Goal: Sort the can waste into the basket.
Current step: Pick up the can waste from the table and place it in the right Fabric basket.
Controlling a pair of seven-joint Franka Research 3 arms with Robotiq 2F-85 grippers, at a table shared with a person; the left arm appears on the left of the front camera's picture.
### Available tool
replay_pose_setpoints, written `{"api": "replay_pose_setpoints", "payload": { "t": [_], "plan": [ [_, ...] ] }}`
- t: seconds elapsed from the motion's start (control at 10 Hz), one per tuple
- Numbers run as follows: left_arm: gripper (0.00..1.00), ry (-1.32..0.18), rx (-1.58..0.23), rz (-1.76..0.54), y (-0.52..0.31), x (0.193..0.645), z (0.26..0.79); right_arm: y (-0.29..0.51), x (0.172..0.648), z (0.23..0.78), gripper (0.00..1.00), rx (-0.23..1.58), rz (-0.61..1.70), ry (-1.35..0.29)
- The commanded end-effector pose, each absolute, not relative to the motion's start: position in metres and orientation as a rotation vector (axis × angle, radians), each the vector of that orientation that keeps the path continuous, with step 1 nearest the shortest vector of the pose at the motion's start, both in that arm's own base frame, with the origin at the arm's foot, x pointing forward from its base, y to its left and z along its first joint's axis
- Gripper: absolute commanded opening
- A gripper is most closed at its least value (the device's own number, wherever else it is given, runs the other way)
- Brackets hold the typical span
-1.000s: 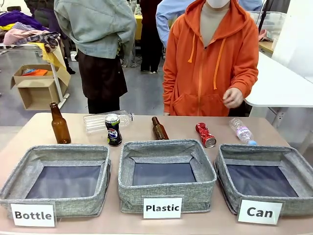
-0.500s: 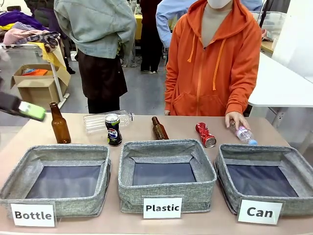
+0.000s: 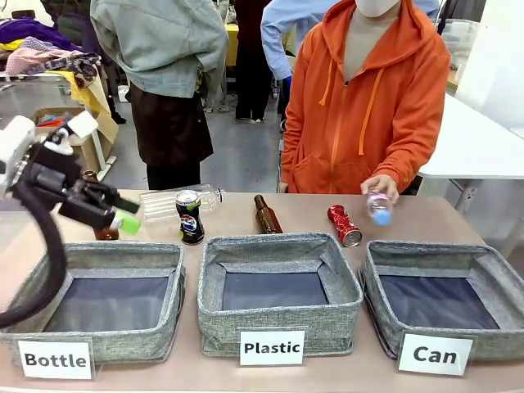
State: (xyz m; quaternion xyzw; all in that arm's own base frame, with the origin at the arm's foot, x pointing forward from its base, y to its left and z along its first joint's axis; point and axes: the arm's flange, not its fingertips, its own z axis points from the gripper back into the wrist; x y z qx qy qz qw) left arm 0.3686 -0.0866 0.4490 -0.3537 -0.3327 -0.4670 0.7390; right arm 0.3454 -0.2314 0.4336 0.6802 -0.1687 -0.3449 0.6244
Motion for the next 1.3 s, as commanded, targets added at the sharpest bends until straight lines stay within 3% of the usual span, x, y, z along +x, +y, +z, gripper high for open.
{"api": "replay_pose_setpoints", "payload": {
  "t": [0.0, 0.2, 0.4, 0.8, 1.2],
  "plan": [
    [1.00, -0.621, -0.820, -1.131, -0.091, 0.353, 0.447, -0.233, 0.345, 0.435, 1.00, 1.560, -0.774, -0.386],
    [1.00, -0.621, -0.820, -1.131, -0.091, 0.353, 0.447, -0.233, 0.345, 0.435, 1.00, 1.560, -0.774, -0.386],
    [1.00, -0.813, -0.783, -0.989, -0.093, 0.384, 0.442, -0.233, 0.345, 0.435, 1.00, 1.560, -0.774, -0.386],
    [1.00, -1.005, -0.720, -1.080, -0.103, 0.411, 0.410, -0.233, 0.345, 0.435, 1.00, 1.560, -0.774, -0.386],
    [1.00, -0.961, -0.636, -1.060, -0.112, 0.458, 0.363, -0.233, 0.345, 0.435, 1.00, 1.560, -0.774, -0.386]
  ]
}}
